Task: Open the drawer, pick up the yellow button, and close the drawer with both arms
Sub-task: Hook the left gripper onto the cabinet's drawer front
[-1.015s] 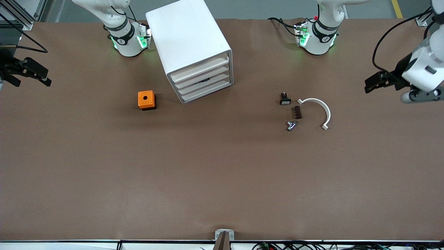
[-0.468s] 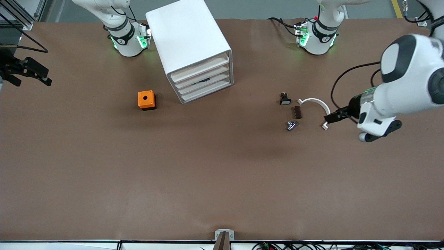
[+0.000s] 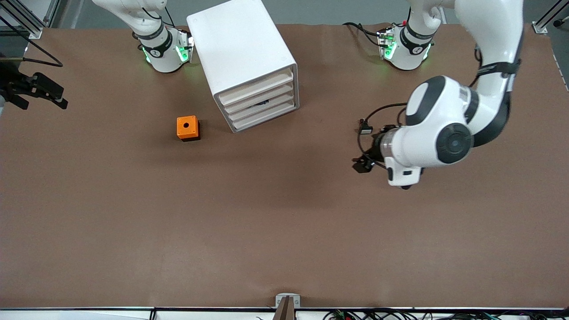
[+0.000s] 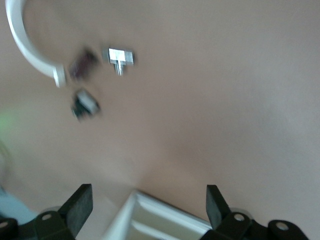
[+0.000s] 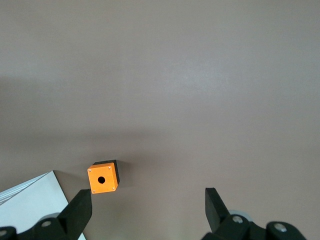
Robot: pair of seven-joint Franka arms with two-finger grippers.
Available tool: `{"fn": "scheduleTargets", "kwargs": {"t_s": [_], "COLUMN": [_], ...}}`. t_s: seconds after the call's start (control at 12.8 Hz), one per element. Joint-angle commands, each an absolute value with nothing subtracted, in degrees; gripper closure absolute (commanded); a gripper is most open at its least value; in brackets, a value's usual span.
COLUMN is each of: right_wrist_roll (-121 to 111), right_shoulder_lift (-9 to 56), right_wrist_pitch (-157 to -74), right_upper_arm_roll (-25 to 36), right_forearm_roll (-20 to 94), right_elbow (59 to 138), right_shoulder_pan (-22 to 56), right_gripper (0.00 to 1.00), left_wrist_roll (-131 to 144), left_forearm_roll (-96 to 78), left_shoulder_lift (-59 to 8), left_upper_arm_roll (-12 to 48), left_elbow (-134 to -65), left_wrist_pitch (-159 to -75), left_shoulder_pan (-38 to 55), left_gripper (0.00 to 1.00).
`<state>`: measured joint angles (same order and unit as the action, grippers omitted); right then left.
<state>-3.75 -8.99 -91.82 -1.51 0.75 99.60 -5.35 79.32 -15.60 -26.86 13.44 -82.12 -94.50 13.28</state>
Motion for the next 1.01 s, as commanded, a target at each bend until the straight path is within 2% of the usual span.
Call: {"fn": "scheduleTargets", "kwargs": {"t_s": [0.0,0.39,0.86,0.94], "right_wrist_roll": [-3.16,-3.16,-3.34,-3.34], "right_shoulder_lift": [-9.67,-9.67,-9.67,-9.67], "right_wrist_pitch": [-91.41,-91.58,-91.58,-91.58], "right_upper_arm_roll": [-1.67,-1.67,-1.49,-1.49], "right_forearm_roll": [0.61,0.79,2.29,2.29], "right_elbow": [99.76,99.75,99.76,99.76], "right_shoulder_pan": [-5.19,-5.19,-5.27,-5.27], "right_gripper": [0.00,0.00,0.00,0.00], "left_wrist_roll": [91.54,109.54,135.93,139.27], "left_forearm_roll": [-23.87,-31.72,-43.85,-43.86], "left_shoulder_lift": [-29.26,-31.11,-37.52,-38.49], "left_upper_arm_roll": [13.18,13.27,13.80,13.97], "left_elbow": [-79.54,-80.24,-80.86,-80.86], "left_wrist_pitch": [-93.16,-90.97,-89.91,-89.83], "left_shoulder_pan": [14.15,15.90,21.09,22.22], "left_gripper": [0.00,0.00,0.00,0.06]}}
